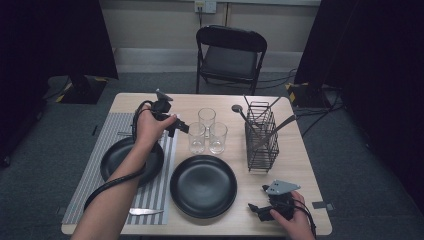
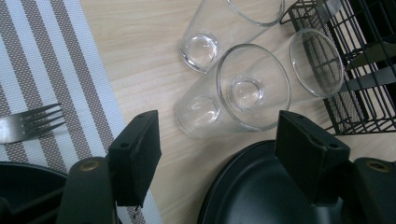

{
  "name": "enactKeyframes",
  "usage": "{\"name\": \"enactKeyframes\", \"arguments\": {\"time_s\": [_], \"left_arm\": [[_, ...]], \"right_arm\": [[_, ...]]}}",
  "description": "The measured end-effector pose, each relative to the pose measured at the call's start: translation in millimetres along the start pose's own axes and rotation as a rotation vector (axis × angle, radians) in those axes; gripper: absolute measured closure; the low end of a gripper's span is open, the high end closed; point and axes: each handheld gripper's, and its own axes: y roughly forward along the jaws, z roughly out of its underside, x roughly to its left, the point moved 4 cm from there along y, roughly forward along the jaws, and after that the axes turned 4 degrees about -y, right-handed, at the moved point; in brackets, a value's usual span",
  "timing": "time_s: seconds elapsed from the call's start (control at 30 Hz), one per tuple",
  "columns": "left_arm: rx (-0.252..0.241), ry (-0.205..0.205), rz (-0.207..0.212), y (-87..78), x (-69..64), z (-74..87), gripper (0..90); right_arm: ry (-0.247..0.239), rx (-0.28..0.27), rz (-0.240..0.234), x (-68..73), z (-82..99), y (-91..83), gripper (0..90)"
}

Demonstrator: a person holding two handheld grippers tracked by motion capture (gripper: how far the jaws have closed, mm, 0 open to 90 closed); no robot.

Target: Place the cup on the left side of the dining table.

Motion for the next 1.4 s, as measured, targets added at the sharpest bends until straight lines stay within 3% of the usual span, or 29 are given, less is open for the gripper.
{"name": "enactKeyframes", "arguments": {"time_s": [0.33,0.7,1.4], "left_arm": [[-0.011,-0.029,0.008,12.4,0.1,-7.1,31.7],[-0.020,-0.036,0.011,18.8,-2.2,-13.7,32.6],[-0.041,-0.030,0.008,33.4,-4.6,-17.8,42.3]], "right_arm": [[0.002,0.000,-0.001,0.2,0.0,0.0,13.6],[0.000,-0.001,-0.002,0.1,0.0,0.1,13.6],[-0.001,-0.001,-0.002,0.0,0.0,0.1,13.7]]}}
